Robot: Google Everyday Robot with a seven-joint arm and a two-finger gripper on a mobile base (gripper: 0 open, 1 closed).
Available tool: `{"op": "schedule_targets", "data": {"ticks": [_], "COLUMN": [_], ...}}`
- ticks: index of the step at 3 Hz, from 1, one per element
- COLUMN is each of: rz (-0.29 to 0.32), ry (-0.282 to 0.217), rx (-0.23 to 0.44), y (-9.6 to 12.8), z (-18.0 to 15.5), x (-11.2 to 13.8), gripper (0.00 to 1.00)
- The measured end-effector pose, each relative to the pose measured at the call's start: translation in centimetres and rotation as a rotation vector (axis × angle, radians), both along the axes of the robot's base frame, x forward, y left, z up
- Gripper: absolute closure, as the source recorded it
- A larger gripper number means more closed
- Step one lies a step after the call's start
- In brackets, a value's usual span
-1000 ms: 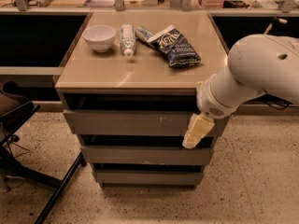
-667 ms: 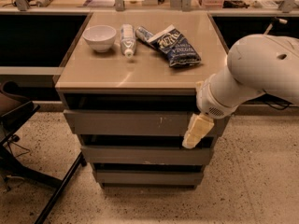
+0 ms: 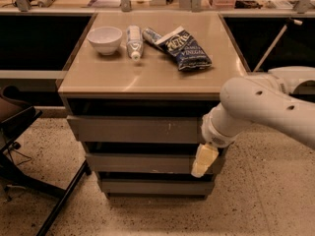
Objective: Open top drawer
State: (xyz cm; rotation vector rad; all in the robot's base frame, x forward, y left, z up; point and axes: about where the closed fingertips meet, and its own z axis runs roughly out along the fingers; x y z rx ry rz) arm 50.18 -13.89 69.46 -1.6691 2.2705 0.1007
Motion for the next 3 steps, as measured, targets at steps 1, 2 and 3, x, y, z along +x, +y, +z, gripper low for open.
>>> {"op": "schedule_targets", "data": {"ticks": [1,2,3], "rz": [-0.043,-0.053,-0.051], "ry": [0.084,0.096,0.049], "rx": [-0.005,-0.001,0.000], "y": [0.7,0.8,0.1], "z": [-6.1,-6.6,-3.1], "x": [0.0,-0.1,0.5], "gripper": [0.00,0.00,0.00]}}
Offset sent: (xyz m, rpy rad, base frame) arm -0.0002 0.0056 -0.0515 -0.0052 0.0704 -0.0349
